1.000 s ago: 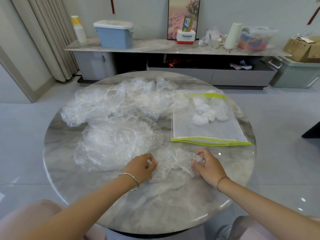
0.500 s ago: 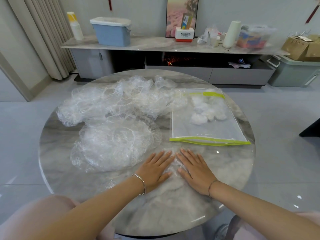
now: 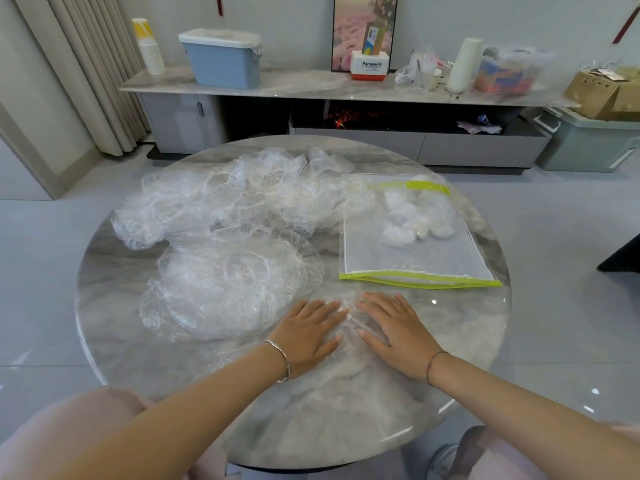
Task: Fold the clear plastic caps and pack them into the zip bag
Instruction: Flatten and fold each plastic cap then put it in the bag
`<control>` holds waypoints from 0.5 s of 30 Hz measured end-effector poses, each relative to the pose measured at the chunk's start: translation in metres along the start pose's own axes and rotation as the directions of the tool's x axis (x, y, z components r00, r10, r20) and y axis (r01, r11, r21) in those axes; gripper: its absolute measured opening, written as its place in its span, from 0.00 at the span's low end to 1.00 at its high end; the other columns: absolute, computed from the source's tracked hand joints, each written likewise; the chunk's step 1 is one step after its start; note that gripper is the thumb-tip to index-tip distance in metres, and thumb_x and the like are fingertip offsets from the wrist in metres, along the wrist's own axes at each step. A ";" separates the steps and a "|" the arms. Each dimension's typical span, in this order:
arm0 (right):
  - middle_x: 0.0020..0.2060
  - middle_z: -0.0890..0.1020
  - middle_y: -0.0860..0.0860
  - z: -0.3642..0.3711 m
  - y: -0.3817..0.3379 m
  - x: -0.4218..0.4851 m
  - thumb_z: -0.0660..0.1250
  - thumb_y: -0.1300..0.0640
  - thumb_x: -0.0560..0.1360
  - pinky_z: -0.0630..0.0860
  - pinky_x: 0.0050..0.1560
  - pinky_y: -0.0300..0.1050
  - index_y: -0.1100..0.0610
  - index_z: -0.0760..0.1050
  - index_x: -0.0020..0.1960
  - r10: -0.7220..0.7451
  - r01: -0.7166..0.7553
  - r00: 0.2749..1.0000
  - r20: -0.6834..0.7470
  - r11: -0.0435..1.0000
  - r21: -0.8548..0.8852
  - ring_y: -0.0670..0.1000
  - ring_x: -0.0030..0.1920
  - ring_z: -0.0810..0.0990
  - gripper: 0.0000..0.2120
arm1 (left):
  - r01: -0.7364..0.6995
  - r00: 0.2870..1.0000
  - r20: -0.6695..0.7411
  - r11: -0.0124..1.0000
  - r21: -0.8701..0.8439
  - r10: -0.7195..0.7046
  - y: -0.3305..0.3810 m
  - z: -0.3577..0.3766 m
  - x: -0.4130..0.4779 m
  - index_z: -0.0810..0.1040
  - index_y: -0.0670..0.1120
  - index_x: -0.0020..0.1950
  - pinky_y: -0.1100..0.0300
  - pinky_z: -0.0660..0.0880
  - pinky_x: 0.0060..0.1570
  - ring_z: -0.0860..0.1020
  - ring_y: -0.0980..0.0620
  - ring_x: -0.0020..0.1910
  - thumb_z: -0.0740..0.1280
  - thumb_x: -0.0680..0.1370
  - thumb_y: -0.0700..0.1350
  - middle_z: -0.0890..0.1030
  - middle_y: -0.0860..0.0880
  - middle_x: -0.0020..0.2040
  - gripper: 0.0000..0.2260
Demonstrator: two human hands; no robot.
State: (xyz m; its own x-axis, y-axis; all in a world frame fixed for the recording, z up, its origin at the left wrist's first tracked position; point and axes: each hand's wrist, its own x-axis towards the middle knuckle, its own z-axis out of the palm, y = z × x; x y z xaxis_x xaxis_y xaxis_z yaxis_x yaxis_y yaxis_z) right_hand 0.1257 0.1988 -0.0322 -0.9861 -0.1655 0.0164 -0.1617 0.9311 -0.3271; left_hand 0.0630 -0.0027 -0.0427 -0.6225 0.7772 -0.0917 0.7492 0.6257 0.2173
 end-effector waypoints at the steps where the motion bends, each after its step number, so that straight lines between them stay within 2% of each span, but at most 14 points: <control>1: 0.68 0.69 0.47 -0.005 -0.002 -0.001 0.51 0.39 0.75 0.43 0.70 0.35 0.50 0.69 0.68 -0.061 0.061 0.996 -0.062 0.998 0.009 0.48 0.69 0.64 0.27 | -0.003 1.000 -0.021 1.000 -0.002 0.003 -0.001 -0.005 -0.001 0.58 0.52 0.76 0.55 0.52 0.70 0.60 0.48 0.72 0.33 0.74 0.64 0.61 0.50 0.75 0.35; 3: 0.59 0.75 0.46 -0.011 -0.004 -0.005 0.58 0.41 0.74 0.53 0.67 0.36 0.49 0.74 0.62 -0.205 0.205 0.974 -0.099 0.979 -0.001 0.47 0.61 0.71 0.21 | 0.002 0.999 -0.046 1.000 0.008 -0.002 -0.003 -0.014 -0.003 0.64 0.53 0.73 0.57 0.59 0.64 0.66 0.49 0.65 0.33 0.71 0.59 0.67 0.50 0.69 0.36; 5: 0.57 0.77 0.44 -0.010 -0.008 -0.007 0.61 0.39 0.73 0.56 0.65 0.38 0.49 0.75 0.61 -0.321 0.318 0.946 -0.041 0.946 -0.055 0.45 0.58 0.72 0.22 | 0.016 0.998 -0.059 1.000 0.014 -0.015 -0.006 -0.018 -0.006 0.66 0.53 0.71 0.60 0.61 0.59 0.68 0.51 0.60 0.32 0.68 0.58 0.69 0.51 0.64 0.38; 8: 0.64 0.73 0.43 -0.009 -0.012 -0.010 0.59 0.29 0.67 0.51 0.68 0.36 0.49 0.69 0.68 -0.311 0.325 0.941 0.131 0.940 -0.100 0.45 0.64 0.68 0.36 | 0.011 0.999 -0.037 1.000 0.010 -0.011 -0.009 -0.021 -0.011 0.66 0.53 0.71 0.61 0.61 0.58 0.67 0.52 0.59 0.34 0.67 0.58 0.69 0.51 0.62 0.38; 10: 0.69 0.68 0.44 -0.007 -0.008 -0.008 0.56 0.26 0.65 0.48 0.68 0.36 0.49 0.65 0.72 -0.267 0.297 0.943 0.197 0.945 -0.141 0.46 0.68 0.64 0.42 | 0.016 1.000 -0.012 1.000 0.009 -0.016 -0.009 -0.020 -0.013 0.65 0.53 0.72 0.61 0.61 0.59 0.66 0.52 0.60 0.40 0.71 0.57 0.69 0.51 0.63 0.32; 12: 0.69 0.69 0.44 -0.005 -0.008 -0.005 0.56 0.29 0.68 0.50 0.67 0.37 0.49 0.66 0.71 -0.253 0.275 0.953 0.168 0.953 -0.129 0.46 0.68 0.66 0.37 | 0.027 0.999 0.032 0.999 0.022 -0.027 -0.007 -0.023 -0.014 0.63 0.52 0.73 0.62 0.60 0.61 0.65 0.52 0.62 0.53 0.75 0.51 0.67 0.51 0.64 0.25; 15: 0.57 0.80 0.44 -0.002 -0.007 0.001 0.58 0.43 0.71 0.68 0.60 0.40 0.49 0.77 0.60 -0.298 0.303 0.953 0.056 0.939 -0.161 0.45 0.56 0.77 0.21 | 0.017 0.998 0.062 0.998 0.059 -0.021 -0.008 -0.025 -0.015 0.62 0.52 0.73 0.62 0.60 0.61 0.64 0.51 0.63 0.62 0.73 0.46 0.66 0.51 0.65 0.27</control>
State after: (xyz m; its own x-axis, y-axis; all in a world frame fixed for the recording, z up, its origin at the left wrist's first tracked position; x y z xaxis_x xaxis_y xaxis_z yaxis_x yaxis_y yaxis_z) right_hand 0.1254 0.1927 -0.0282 -0.8892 -0.4536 0.0600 -0.4573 0.8766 -0.1497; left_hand 0.0611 -0.0210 -0.0183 -0.6230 0.7664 -0.1564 0.7501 0.6421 0.1583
